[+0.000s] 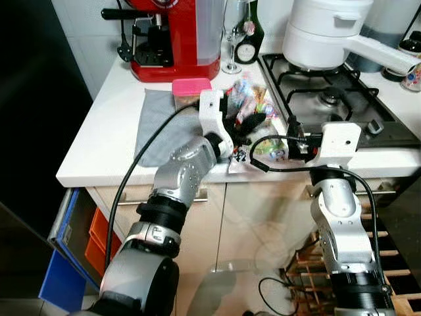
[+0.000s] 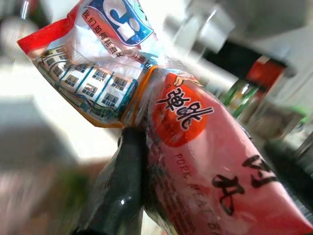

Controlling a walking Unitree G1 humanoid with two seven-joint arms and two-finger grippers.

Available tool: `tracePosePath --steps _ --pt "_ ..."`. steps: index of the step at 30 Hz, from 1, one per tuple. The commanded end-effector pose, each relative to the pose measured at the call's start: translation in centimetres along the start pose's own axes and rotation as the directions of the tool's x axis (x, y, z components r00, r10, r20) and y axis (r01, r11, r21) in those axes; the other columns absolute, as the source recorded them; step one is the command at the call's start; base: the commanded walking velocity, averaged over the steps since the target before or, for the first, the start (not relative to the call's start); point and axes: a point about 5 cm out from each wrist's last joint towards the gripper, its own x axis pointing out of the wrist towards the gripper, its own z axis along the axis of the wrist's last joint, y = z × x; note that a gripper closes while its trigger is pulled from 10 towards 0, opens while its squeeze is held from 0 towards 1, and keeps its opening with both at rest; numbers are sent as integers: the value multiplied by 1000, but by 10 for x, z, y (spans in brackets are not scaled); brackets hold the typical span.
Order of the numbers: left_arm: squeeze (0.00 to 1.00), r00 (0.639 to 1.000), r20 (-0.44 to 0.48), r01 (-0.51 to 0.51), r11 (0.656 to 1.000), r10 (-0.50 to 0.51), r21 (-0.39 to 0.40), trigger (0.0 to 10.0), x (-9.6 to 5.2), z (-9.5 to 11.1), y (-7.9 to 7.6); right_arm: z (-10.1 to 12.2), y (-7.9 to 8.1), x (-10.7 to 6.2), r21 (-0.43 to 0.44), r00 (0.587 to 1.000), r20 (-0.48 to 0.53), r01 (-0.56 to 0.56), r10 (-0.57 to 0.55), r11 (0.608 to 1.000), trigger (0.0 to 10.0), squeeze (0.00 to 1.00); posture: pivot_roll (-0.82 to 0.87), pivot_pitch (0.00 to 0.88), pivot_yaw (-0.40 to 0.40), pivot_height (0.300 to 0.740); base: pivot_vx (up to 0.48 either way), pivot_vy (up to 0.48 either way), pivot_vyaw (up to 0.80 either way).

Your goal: Restocking fridge

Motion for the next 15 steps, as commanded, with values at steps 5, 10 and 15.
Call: tracePosePath --steps 5,10,15 --pt "0 975 176 87 966 -132 243 0 2 40 -25 2 -1 2 -1 1000 9 1 -1 1000 10000 0 -147 0 16 740 0 0 0" --pt "0 959 254 -40 833 -122 552 0 -9 64 -25 8 -7 4 -26 997 51 52 -51 998 10000 0 -145 0 19 740 0 0 0" --pt "0 959 283 -159 797 -15 582 10000 -18 60 -12 31 -20 7 -28 976 161 150 -143 988 10000 0 -142 0 19 740 0 0 0"
